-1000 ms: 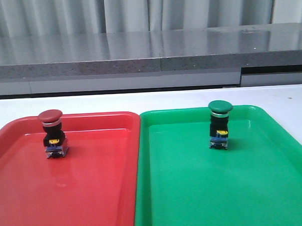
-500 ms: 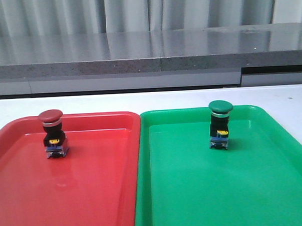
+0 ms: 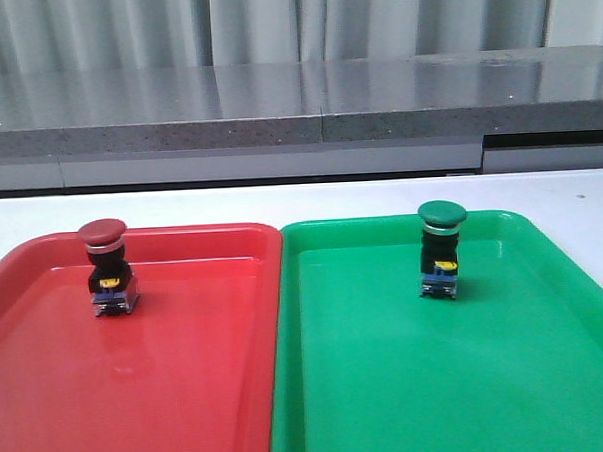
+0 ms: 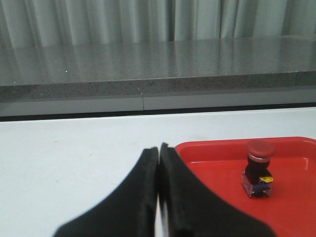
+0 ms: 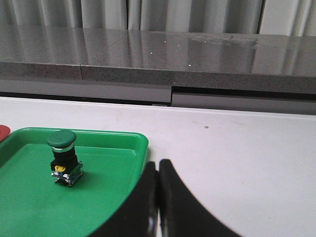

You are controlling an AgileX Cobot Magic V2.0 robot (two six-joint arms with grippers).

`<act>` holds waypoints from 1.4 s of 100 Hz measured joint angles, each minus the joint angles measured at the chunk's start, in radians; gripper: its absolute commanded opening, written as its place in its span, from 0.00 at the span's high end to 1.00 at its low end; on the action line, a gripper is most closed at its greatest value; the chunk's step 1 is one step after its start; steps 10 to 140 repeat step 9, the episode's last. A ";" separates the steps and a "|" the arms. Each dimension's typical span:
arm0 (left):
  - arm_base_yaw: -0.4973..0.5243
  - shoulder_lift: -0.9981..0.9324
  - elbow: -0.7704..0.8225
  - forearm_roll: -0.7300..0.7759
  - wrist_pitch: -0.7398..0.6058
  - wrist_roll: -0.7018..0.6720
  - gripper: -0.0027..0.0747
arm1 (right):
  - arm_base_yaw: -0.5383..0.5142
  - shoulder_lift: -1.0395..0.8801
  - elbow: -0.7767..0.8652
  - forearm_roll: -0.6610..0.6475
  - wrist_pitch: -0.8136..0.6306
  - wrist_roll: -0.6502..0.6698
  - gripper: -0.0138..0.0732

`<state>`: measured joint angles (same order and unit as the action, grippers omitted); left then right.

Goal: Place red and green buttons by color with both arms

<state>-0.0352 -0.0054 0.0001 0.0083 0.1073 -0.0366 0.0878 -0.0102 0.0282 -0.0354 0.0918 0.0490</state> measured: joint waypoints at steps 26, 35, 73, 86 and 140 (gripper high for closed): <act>0.000 0.000 0.000 0.000 0.000 0.000 0.99 | 0.000 0.000 0.000 0.000 0.000 0.000 0.92; 0.000 0.000 0.000 0.000 0.000 0.000 0.99 | 0.000 0.000 0.000 0.000 0.000 0.000 0.92; 0.000 0.000 0.000 0.000 0.000 0.000 0.99 | 0.000 0.000 0.000 0.000 0.000 0.000 0.92; 0.000 0.000 0.000 0.000 0.000 0.000 0.99 | 0.000 0.000 0.000 0.000 0.000 0.000 0.92; 0.000 0.000 0.000 0.000 0.000 0.000 0.99 | 0.000 0.000 0.000 0.000 0.000 0.000 0.92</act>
